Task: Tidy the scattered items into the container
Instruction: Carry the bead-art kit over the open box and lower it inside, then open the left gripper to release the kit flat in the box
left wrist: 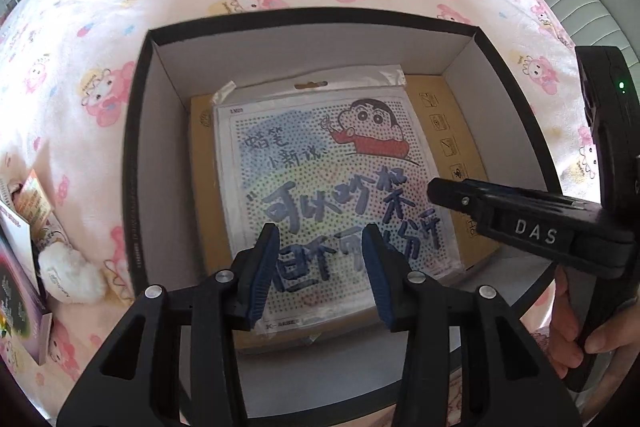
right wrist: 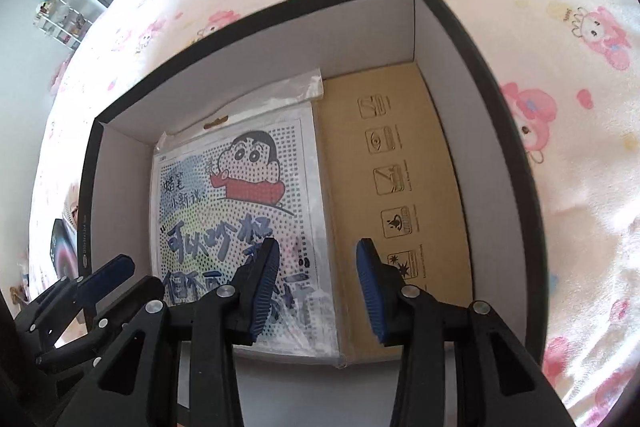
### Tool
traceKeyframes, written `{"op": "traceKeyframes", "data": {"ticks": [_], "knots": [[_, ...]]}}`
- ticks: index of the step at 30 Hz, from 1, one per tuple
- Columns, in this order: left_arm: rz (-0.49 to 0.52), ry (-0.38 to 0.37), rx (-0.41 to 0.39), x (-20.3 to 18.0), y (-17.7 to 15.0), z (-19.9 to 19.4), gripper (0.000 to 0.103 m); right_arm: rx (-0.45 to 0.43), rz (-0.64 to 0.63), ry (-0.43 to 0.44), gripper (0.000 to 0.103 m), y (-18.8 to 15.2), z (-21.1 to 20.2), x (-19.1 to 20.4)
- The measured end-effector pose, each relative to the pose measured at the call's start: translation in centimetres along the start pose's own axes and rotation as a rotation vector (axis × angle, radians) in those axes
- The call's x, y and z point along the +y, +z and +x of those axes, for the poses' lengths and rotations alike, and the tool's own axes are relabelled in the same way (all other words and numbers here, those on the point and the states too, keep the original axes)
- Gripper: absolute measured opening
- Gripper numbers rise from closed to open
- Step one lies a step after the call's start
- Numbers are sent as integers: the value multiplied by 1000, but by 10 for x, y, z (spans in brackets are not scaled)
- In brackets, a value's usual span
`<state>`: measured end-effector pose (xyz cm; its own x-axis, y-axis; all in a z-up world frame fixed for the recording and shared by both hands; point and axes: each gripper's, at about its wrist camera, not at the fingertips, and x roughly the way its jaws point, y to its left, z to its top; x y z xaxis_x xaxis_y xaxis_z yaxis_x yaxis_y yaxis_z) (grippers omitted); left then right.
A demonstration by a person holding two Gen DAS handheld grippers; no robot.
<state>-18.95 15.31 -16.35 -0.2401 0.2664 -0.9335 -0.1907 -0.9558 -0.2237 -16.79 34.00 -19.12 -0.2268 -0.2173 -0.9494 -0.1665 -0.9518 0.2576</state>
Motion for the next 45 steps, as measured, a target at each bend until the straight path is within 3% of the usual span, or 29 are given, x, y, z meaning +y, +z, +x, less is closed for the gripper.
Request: {"op": "traceKeyframes", "data": {"ticks": [5,10,13,16,21,24,27,31,34,36,40,42,45], "knots": [[-79,-51,105,3,0,23,43,59,0,1,36,-5,14,1],[-99,-5,110,6,-5,21,43,75,-39,-3,38,-10,21,13],[-110,-11,121,9,-10,19,43,90,-63,36,38,-14,24,20],[-113,-15,114,10,-14,16,43,96,-72,81,38,-19,24,23],[-105,-38,52,7,-9,7,43,-14,-1,21,38,-22,3,5],[-115,-12,19,8,9,6,43,17,24,23,38,-28,8,-1],[-129,-1,35,7,23,11,43,38,29,44,38,-34,12,-1],[-133,19,67,7,21,17,43,29,12,29,38,-38,15,2],[-159,48,72,13,17,24,38,83,19,83,38,-41,28,6],[-175,25,65,20,14,20,36,98,26,119,38,-44,32,10],[-171,24,68,17,12,19,30,88,-16,96,38,-49,34,22],[-164,0,57,16,9,15,31,85,-13,98,38,-54,34,22],[-135,-32,7,13,-1,-1,42,30,-2,79,38,-64,21,20]]}}
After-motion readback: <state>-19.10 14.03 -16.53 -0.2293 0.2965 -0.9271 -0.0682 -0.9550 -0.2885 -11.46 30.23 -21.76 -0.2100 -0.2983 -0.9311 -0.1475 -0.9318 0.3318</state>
